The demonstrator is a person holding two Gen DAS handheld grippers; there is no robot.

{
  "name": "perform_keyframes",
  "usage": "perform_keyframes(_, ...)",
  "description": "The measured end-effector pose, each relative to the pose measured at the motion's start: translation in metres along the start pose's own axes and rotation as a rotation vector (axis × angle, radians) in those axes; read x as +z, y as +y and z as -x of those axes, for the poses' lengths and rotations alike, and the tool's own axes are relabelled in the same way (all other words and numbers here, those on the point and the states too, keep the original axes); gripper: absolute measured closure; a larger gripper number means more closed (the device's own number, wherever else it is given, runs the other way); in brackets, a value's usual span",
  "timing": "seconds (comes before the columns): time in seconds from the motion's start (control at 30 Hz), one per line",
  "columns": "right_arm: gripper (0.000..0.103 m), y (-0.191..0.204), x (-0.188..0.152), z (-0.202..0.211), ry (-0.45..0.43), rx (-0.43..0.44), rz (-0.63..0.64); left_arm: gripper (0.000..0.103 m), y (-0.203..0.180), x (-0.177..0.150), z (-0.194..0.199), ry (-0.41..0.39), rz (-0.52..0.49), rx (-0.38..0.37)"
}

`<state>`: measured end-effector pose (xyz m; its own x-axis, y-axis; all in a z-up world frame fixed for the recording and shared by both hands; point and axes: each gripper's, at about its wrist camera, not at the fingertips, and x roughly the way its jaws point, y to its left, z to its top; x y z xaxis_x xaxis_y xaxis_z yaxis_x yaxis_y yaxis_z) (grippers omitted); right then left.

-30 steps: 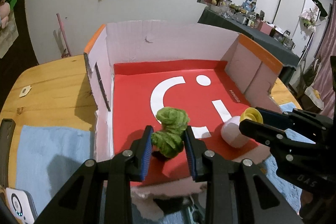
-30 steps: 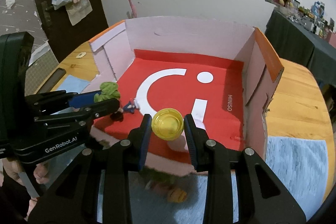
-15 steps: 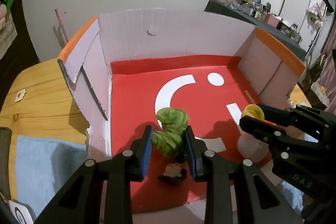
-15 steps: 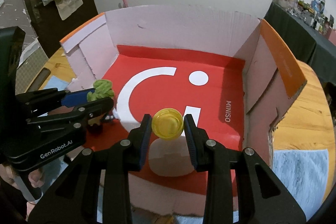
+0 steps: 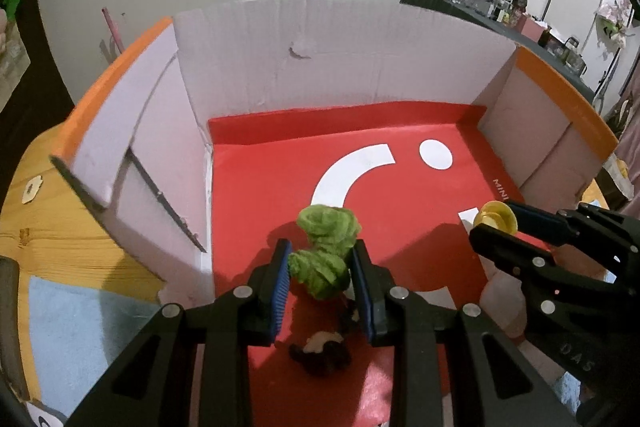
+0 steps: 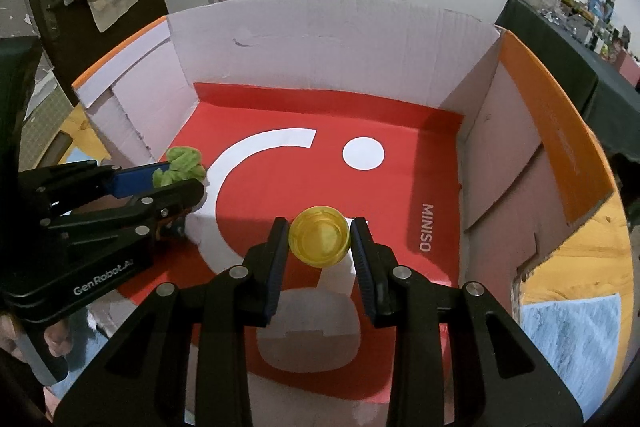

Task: Organize objects
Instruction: 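Carry the green plush and yellow cap into the red-lined box with both tools, then lower the green plush with the left tool while the right tool lowers the yellow cap, then open both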

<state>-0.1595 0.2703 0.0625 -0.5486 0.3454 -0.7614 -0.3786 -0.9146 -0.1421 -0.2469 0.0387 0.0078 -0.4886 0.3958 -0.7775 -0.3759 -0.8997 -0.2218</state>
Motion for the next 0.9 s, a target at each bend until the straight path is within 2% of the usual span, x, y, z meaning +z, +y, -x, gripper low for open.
perform_keyframes(0.33,0.073,-0.003,-0.007,-0.011,0.051,-0.010,0.002,0.072,-0.004,-0.008,0.003,0.008,-0.010,-0.003)
perform_keyframes(0.47,0.073,-0.004,-0.009,-0.012,0.059,-0.011,-0.001,0.072,-0.008,-0.009,0.004,0.011,-0.029,0.020)
perform_keyframes(0.9,0.073,-0.005,-0.009,-0.013,0.066,-0.001,-0.013,0.071,-0.004,-0.009,0.002,0.016,0.002,-0.013)
